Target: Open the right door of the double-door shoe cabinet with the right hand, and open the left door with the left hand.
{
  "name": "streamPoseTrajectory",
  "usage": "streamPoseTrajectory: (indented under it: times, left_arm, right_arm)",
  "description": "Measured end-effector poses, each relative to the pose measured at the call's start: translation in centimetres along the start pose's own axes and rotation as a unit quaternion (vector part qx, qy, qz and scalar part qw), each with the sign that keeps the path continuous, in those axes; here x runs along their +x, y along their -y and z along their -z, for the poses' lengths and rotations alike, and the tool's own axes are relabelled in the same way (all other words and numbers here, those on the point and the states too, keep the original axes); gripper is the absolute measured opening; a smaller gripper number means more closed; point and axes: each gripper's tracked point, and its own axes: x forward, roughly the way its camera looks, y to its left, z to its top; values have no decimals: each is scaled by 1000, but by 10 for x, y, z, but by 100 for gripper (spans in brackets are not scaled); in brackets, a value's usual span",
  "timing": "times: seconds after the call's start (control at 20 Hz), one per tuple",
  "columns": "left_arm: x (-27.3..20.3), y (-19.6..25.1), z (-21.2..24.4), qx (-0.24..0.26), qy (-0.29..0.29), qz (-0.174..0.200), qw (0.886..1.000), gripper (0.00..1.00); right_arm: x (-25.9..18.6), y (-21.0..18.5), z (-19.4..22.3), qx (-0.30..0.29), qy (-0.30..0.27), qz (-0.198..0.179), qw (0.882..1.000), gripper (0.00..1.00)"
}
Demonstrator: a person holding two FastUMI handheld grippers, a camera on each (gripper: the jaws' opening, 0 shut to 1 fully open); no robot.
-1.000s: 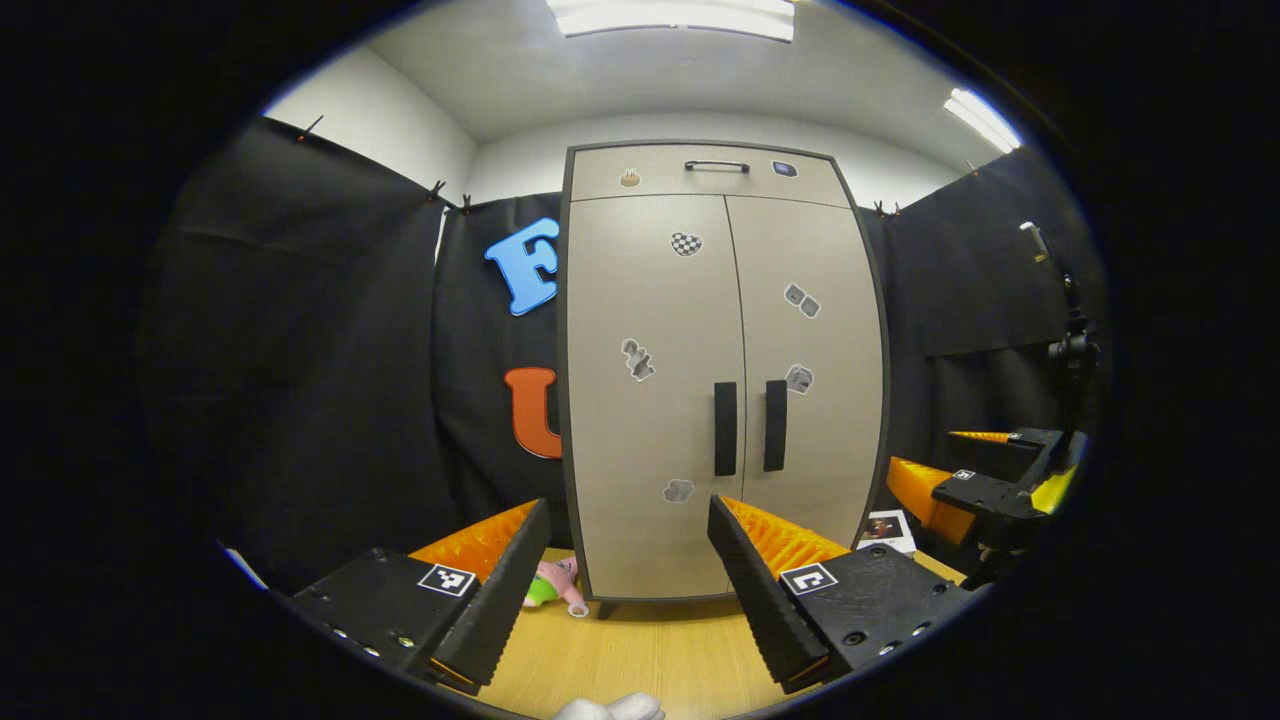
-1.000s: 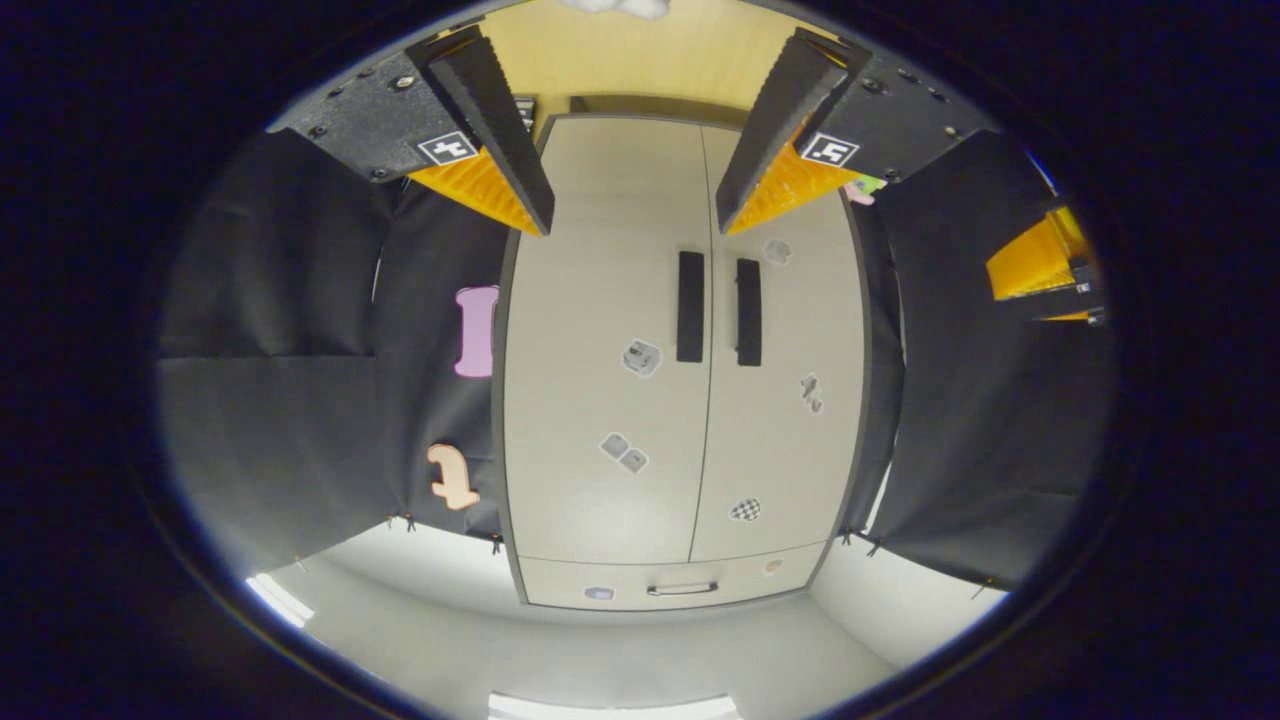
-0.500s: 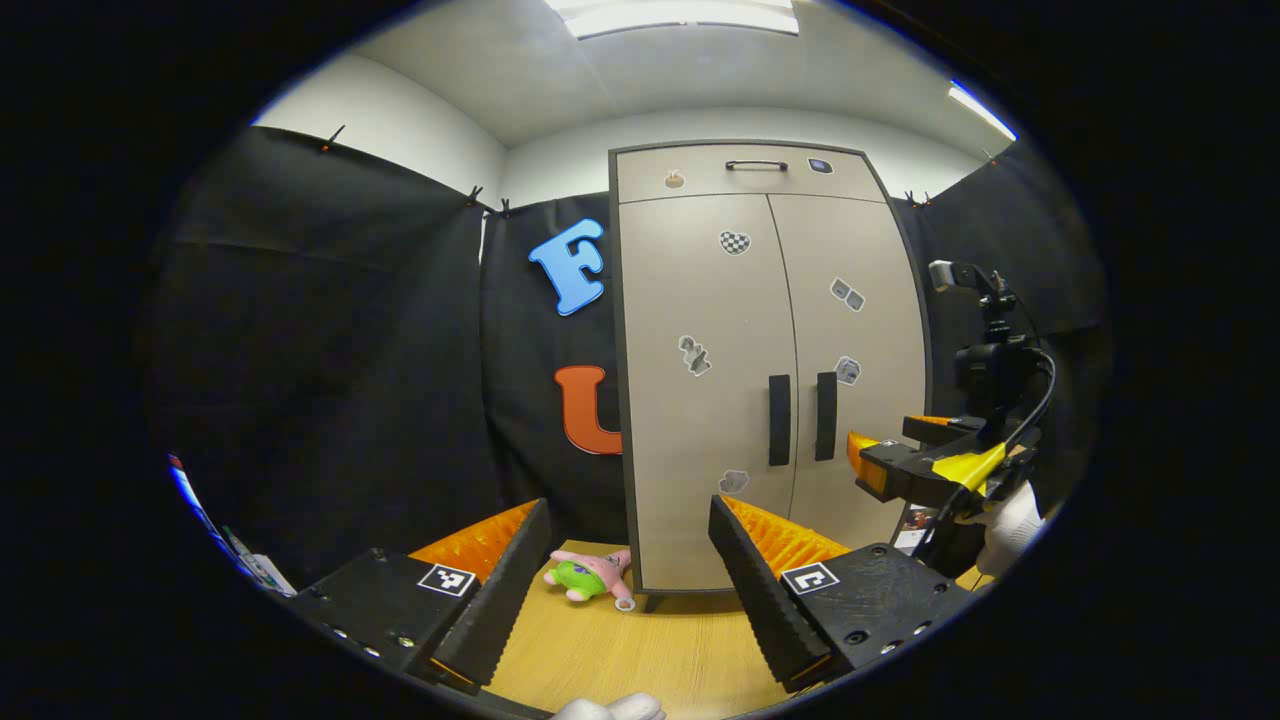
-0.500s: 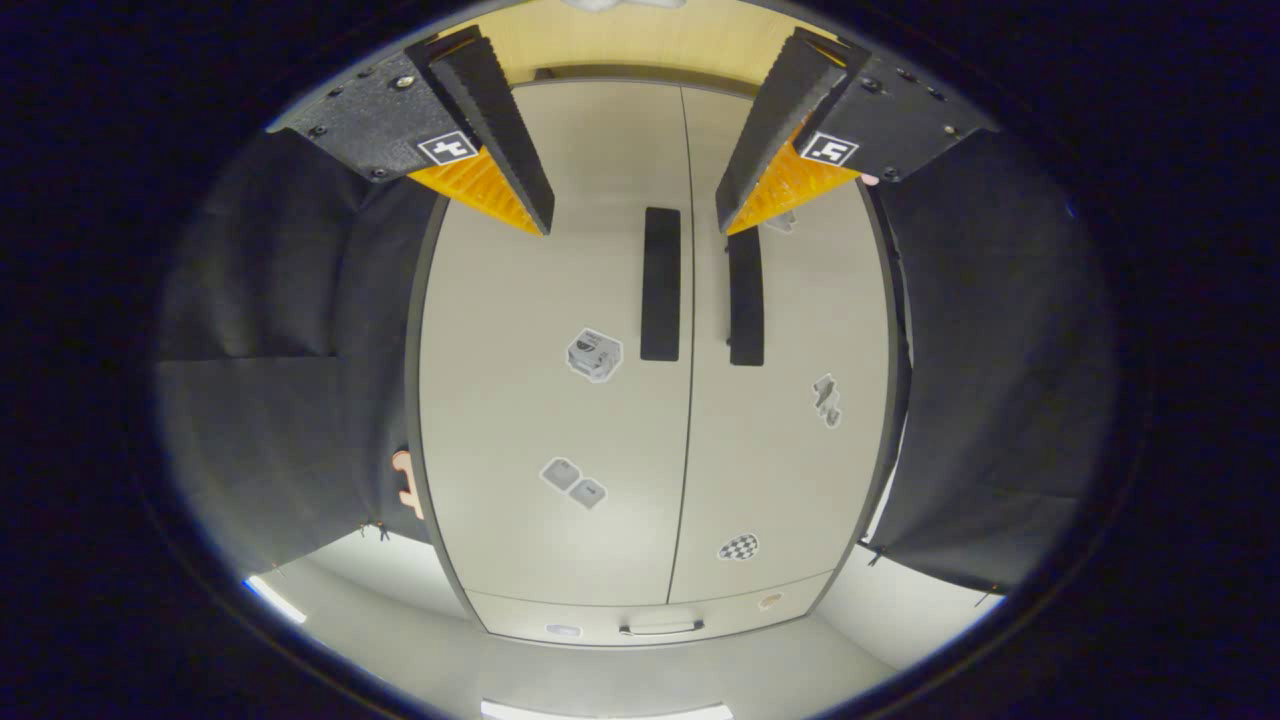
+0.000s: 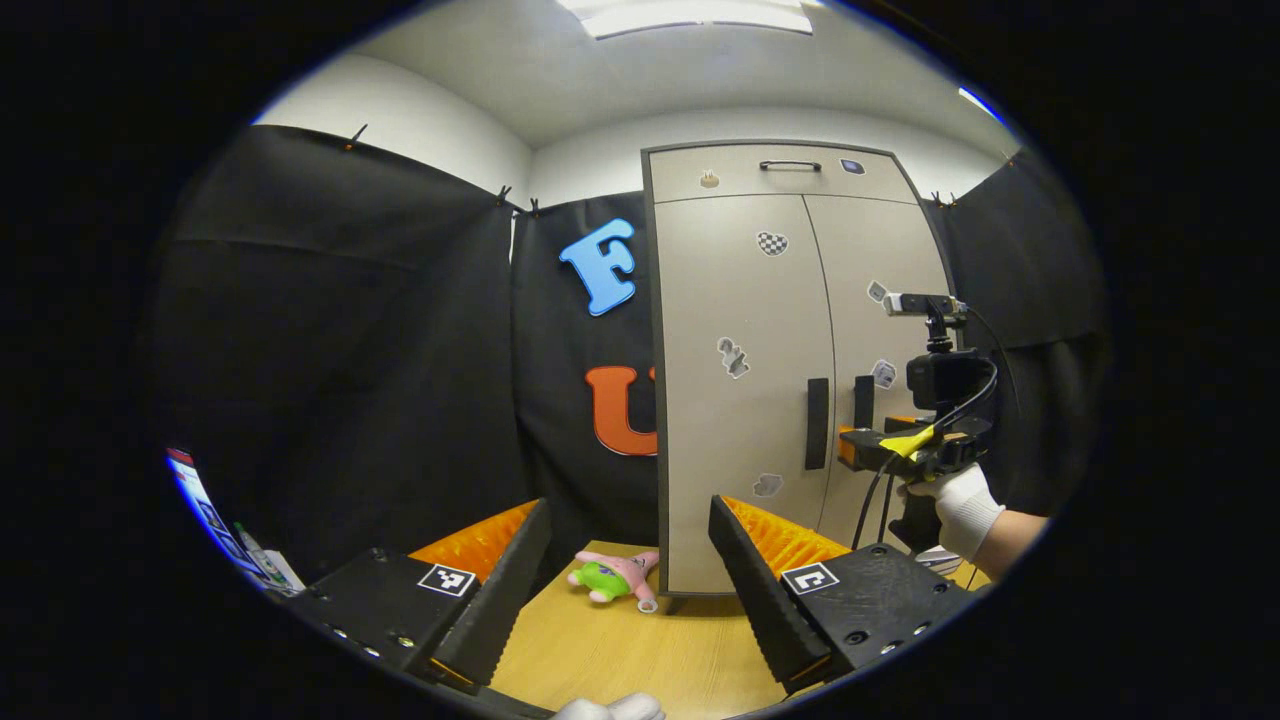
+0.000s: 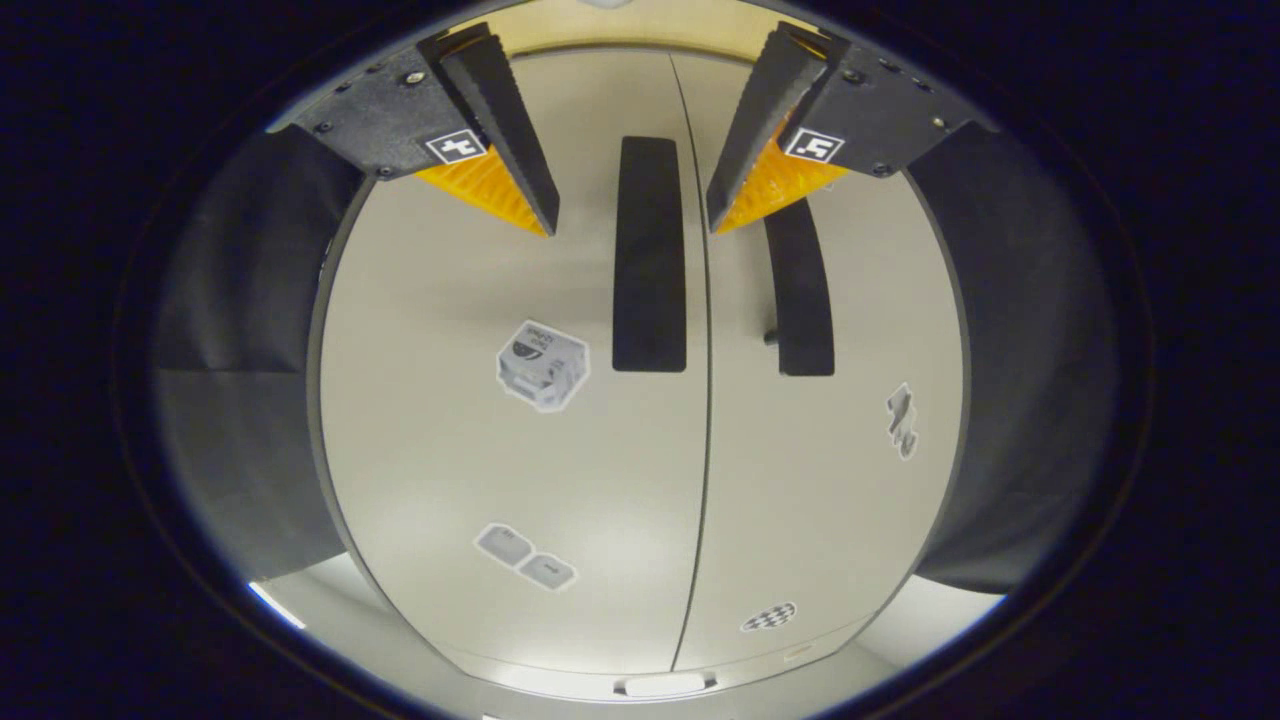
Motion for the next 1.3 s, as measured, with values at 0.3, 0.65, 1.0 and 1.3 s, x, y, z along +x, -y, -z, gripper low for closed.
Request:
streamPoseTrajectory:
  times: [0.3, 0.65, 1.0, 1.3]
  left_arm:
    - [11, 0, 0, 2, -5, -3, 1000, 95]
    - [12, 1, 3, -2, -7, 8, 1000, 95]
    - [-6, 5, 1, -2, 2, 23, 1000, 95]
    - [-31, 6, 0, -2, 10, 33, 999, 95]
  right_arm:
    - [10, -2, -8, 12, -6, 21, 1000, 70]
    - [10, -2, -8, 15, -18, 22, 999, 31]
    - [-1, -1, -6, 12, -22, -19, 999, 24]
    - [-6, 6, -5, 11, -20, -28, 999, 24]
